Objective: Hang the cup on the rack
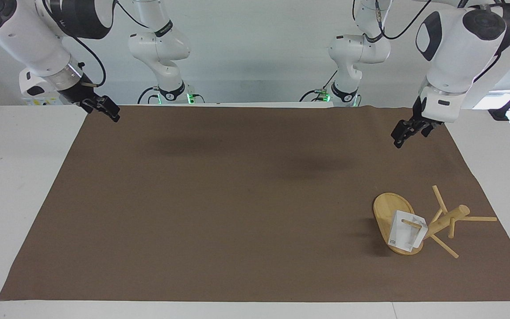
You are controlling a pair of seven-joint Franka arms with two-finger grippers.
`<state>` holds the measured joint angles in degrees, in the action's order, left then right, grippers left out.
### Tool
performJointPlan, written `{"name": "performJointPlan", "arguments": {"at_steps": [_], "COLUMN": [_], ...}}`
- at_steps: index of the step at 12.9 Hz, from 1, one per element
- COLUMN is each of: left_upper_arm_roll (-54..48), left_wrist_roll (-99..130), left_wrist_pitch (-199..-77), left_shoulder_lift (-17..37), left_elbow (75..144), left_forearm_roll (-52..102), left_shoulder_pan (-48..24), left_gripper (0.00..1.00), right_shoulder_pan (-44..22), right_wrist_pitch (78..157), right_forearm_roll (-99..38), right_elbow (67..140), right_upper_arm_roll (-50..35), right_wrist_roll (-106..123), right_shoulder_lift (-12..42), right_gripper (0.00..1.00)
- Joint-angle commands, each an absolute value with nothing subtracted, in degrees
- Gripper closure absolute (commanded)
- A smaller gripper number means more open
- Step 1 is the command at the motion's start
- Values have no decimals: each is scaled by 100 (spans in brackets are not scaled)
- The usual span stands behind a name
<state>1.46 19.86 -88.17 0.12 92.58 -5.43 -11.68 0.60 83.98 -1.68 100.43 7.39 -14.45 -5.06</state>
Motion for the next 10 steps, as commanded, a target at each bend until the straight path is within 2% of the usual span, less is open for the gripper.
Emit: {"name": "performJointPlan", "arguments": {"at_steps": [1, 4, 10], "left_upper_arm_roll": [167, 132, 132], "left_wrist_roll": [1372, 220, 246], "left_wrist_pitch": [-8288, -8218, -8473], "left_shoulder_lift": [-43, 17, 62], "left_elbow": [9009, 8729, 8684], "left_forearm_roll": [-248, 377, 352], "left_shoulder_pan": [-915, -484, -510], "left_gripper": [1, 0, 0], "right_shoulder_pan": [70, 70, 70], "right_wrist_pitch": [8411, 8411, 8411], "right_forearm_roll": [-141, -141, -141], "right_elbow": [10116, 10116, 10116], "right_upper_arm_roll": [721, 729, 721], "right_wrist_roll": [-1476, -1468, -1476], "right_shoulder_lift": [-598, -598, -598], "right_gripper": [1, 1, 1]}}
